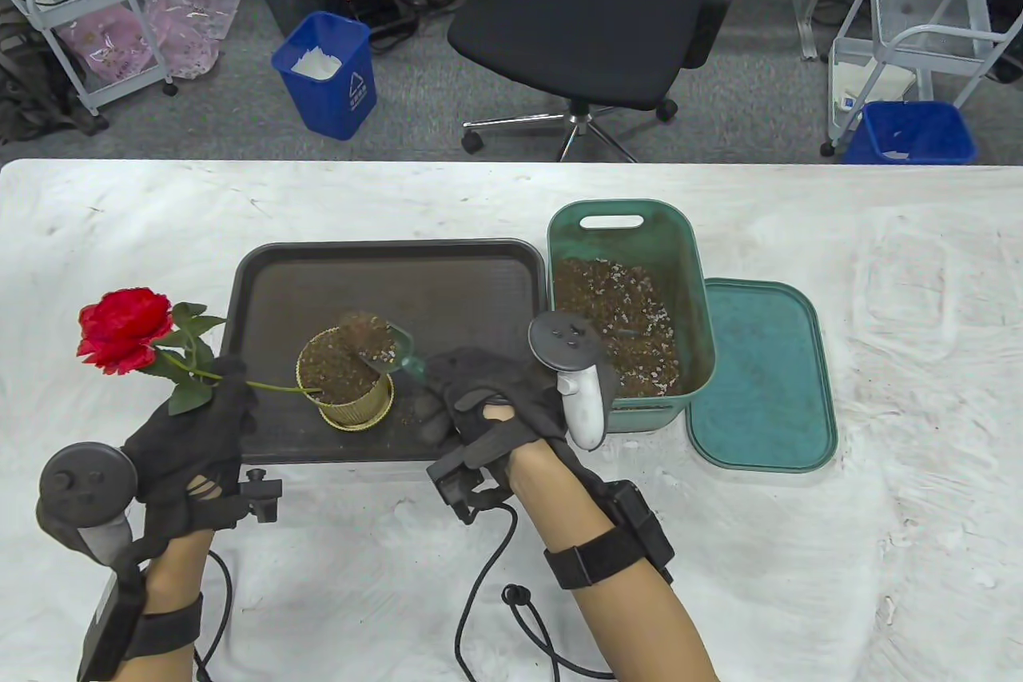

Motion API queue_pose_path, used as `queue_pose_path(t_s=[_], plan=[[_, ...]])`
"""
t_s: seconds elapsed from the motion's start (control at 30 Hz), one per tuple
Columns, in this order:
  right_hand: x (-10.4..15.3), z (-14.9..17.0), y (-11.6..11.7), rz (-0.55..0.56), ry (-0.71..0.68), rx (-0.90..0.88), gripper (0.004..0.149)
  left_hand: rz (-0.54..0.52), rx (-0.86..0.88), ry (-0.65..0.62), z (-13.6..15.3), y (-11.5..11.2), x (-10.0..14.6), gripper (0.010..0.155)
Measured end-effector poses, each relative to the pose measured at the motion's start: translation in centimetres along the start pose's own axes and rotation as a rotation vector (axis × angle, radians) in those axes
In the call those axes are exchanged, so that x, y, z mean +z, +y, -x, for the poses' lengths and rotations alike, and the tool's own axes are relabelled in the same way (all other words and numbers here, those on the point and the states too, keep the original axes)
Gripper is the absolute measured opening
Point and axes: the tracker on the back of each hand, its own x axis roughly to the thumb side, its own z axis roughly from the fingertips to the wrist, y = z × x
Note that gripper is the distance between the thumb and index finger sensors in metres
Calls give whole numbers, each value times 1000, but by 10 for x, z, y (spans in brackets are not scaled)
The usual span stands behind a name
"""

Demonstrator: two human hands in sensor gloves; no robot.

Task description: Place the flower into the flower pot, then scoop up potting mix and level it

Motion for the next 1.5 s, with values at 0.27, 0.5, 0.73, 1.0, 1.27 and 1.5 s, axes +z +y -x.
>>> queue_pose_path(t_s=[0.27, 0.5, 0.73, 1.0, 1.27, 1.5], plan=[[-9, -10, 12, 106, -48, 221, 50, 0, 4, 5, 0, 0, 0, 41], [-3, -25, 23, 238, -186, 503, 46, -1, 4, 6, 0, 0, 0, 41], [12, -30, 35, 301, -310, 650, 47, 0, 4, 6, 0, 0, 0, 41], [19, -35, 44, 364, -390, 762, 48, 0, 4, 5, 0, 0, 0, 41], [21, -37, 48, 411, -452, 851, 48, 1, 4, 3, 0, 0, 0, 41], [24, -39, 56, 486, -523, 997, 49, 1, 4, 4, -1, 0, 0, 41]])
